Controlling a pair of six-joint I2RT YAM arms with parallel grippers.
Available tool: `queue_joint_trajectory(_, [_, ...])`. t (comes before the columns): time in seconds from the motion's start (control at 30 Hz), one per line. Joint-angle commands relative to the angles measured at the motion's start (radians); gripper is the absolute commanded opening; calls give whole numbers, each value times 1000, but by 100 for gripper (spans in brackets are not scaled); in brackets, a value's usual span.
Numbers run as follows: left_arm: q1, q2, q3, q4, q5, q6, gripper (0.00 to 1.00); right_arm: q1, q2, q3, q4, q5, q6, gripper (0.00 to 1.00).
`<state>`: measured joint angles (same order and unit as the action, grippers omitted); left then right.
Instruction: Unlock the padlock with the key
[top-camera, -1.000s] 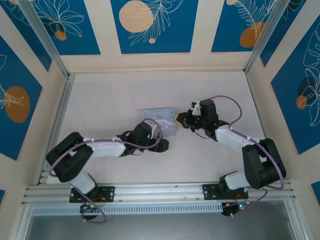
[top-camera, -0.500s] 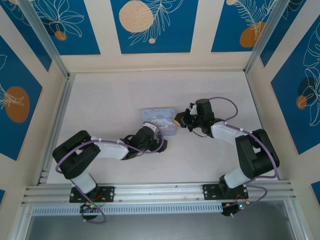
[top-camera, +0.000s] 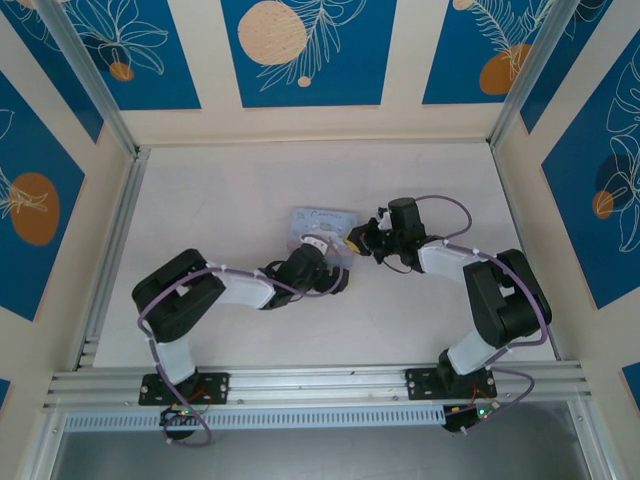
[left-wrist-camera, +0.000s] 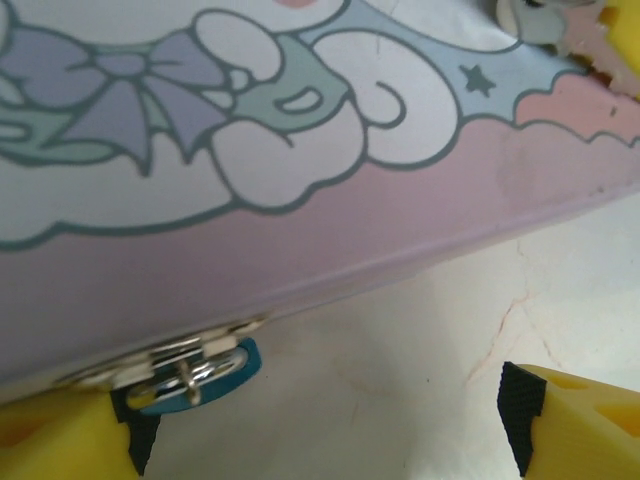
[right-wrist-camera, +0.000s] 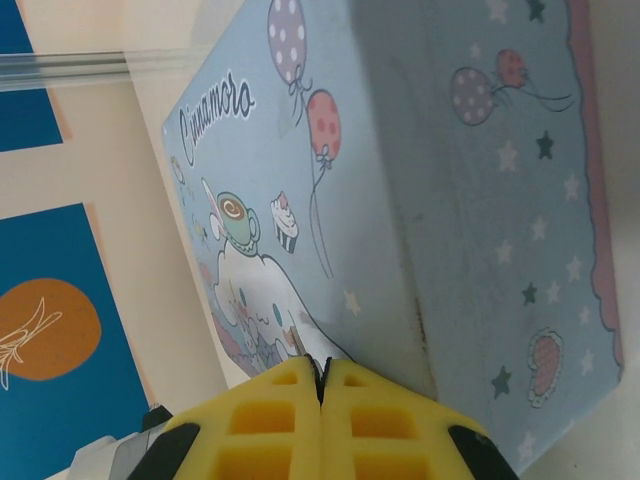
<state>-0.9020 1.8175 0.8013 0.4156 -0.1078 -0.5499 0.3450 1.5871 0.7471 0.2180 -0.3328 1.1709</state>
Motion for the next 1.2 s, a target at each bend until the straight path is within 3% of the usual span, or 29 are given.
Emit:
queue_joint_trajectory(0.0, [-17,48,30,73,97,-30,88,5,28,15,-28,-4,-7,0])
queue_joint_trajectory(0.37, [37,6,-72,363,176,-291,83,-1,47,20,-18,-13,-10,0])
queue_joint_trajectory(0.6, [50,27,-103,425,166,-378,82,-1,50,14,-5,-17,-8,0])
queue_joint_trajectory(1.17, [51,51,-182,463,37,-524,57,-1,50,12,-2,-15,-3,0])
